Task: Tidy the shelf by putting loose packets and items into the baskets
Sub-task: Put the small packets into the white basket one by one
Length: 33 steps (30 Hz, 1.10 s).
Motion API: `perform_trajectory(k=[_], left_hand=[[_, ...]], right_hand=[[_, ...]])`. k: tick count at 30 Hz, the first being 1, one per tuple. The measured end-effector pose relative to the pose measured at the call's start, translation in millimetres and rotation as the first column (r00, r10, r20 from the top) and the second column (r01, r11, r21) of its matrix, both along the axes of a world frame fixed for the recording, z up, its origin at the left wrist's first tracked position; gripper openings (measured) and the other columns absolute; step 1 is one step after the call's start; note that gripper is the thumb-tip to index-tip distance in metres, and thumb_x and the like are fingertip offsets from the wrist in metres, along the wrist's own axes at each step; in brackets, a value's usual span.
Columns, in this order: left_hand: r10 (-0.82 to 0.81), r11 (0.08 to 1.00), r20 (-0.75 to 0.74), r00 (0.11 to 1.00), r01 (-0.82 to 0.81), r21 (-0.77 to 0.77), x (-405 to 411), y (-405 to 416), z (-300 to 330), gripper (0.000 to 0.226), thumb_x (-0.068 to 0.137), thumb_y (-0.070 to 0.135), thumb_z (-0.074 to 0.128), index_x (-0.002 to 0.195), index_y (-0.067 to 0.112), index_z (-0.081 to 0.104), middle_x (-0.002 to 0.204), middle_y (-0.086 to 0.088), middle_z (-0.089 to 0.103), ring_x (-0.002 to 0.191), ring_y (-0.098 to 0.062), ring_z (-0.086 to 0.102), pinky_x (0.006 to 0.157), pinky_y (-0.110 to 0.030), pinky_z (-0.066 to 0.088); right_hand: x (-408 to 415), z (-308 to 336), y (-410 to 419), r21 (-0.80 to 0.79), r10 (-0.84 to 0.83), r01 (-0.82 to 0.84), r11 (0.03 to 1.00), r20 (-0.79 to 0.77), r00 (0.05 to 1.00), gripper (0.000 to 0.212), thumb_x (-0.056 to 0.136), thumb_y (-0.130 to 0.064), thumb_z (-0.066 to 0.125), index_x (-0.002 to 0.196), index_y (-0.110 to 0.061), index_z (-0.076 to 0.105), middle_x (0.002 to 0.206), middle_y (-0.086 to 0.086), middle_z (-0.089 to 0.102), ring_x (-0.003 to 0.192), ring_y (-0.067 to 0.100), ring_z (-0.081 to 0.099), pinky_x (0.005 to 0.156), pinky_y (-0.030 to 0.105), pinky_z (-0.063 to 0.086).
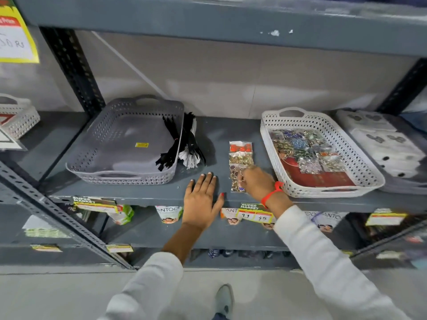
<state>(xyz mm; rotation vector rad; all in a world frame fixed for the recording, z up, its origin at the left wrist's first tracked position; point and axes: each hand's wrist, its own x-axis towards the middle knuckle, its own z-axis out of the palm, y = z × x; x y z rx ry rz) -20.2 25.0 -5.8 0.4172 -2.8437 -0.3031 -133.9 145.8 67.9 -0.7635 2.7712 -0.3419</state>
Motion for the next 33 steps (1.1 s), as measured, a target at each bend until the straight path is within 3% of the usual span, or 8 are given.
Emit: perform_trajectory(k=[4,8,15,18,22,26,29,33], left_hand=[[-0.006,1.0,0.011,1.0,0.006,-0.005,0.9,-0.5,0.1,0.071,0.089,0.053,0.014,0.14,0.012,0.039,0.147,-0.006,0.04,0.138,-0.023,0.031,0.113,-0.044,0.021],[-0.016,1.0,0.022,1.0,0.016,-0.007,1.8,-0.6,2.2,0.074,0.088,0.054,0.009,0.142,0.012,0.036,0.149,-0.006,0.036,0.139,-0.022,0.028,0.114,-0.043,0.017],[0.0,0.999,0.053,0.999,0.002,-0.039,2.0,-0.7,2.2,0.08,0.084,0.056,-0.001,0.146,0.014,0.028,0.153,-0.003,0.029,0.142,-0.019,0.02,0.115,-0.04,0.011],[0.003,0.999,0.059,0.998,0.0,-0.049,1.9,0.2,3.2,0.082,0.083,0.056,-0.003,0.146,0.014,0.027,0.153,-0.003,0.027,0.142,-0.019,0.019,0.115,-0.039,0.01],[0.01,0.999,0.052,0.999,-0.008,-0.052,1.2,0.4,2.9,0.082,0.083,0.056,-0.002,0.145,0.013,0.03,0.152,-0.003,0.03,0.141,-0.02,0.022,0.115,-0.04,0.012],[0.013,0.999,0.042,0.999,-0.011,-0.053,1.5,0.5,3.3,0.081,0.084,0.056,0.0,0.144,0.013,0.033,0.151,-0.004,0.033,0.14,-0.02,0.025,0.115,-0.04,0.014],[0.01,0.999,0.034,0.999,-0.009,-0.04,1.4,1.7,4.8,0.081,0.083,0.055,0.001,0.143,0.011,0.035,0.15,-0.005,0.035,0.14,-0.022,0.026,0.114,-0.041,0.015],[0.025,1.0,0.032,0.999,-0.025,-0.017,-2.2,5.8,4.7,0.08,0.083,0.052,0.007,0.139,0.006,0.041,0.146,-0.01,0.041,0.137,-0.026,0.032,0.112,-0.047,0.02]], right_hand=[[7.6,2.4,3.2,0.142,0.075,-0.061,0.988,-0.091,0.993,0.029,0.092,-0.018,0.053,0.115,-0.003,0.061,0.123,0.019,0.062,0.122,0.034,0.051,0.093,0.042,0.049],[-0.3,4.8,5.3,0.028,0.064,-0.064,0.998,0.023,0.998,0.028,0.087,-0.016,0.061,0.112,-0.004,0.065,0.122,0.018,0.064,0.121,0.034,0.052,0.1,0.043,0.047],[-3.7,31.3,17.9,-0.357,-0.043,0.106,0.928,0.18,0.983,0.028,0.074,-0.01,0.078,0.099,0.0,0.068,0.085,0.006,0.062,0.082,0.016,0.058,0.061,0.011,0.042],[-9.0,44.2,22.3,-0.467,-0.088,0.188,0.864,0.226,0.97,0.034,0.076,-0.01,0.075,0.107,0.0,0.062,0.081,0.006,0.061,0.086,0.017,0.056,0.067,0.02,0.044],[-9.8,59.9,25.5,-0.547,0.006,0.38,0.746,0.576,0.817,0.045,0.083,0.002,0.062,0.122,-0.013,0.045,0.097,0.012,0.061,0.086,0.023,0.061,0.062,0.032,0.056],[-11.6,73.1,32.3,-0.609,0.103,0.457,0.649,0.665,0.74,0.031,0.084,0.005,0.054,0.111,-0.009,0.061,0.103,0.015,0.06,0.087,0.019,0.062,0.06,0.03,0.061],[-21.0,82.3,40.8,-0.641,0.068,0.485,0.595,0.641,0.764,0.02,0.084,0.004,0.055,0.079,-0.013,0.065,0.088,0.007,0.063,0.099,0.022,0.06,0.061,0.031,0.06],[-43.5,96.2,65.8,-0.687,0.011,0.496,0.53,0.591,0.807,0.014,0.083,-0.004,0.066,0.078,-0.016,0.064,0.088,0.003,0.065,0.093,0.019,0.061,0.059,0.027,0.061]])
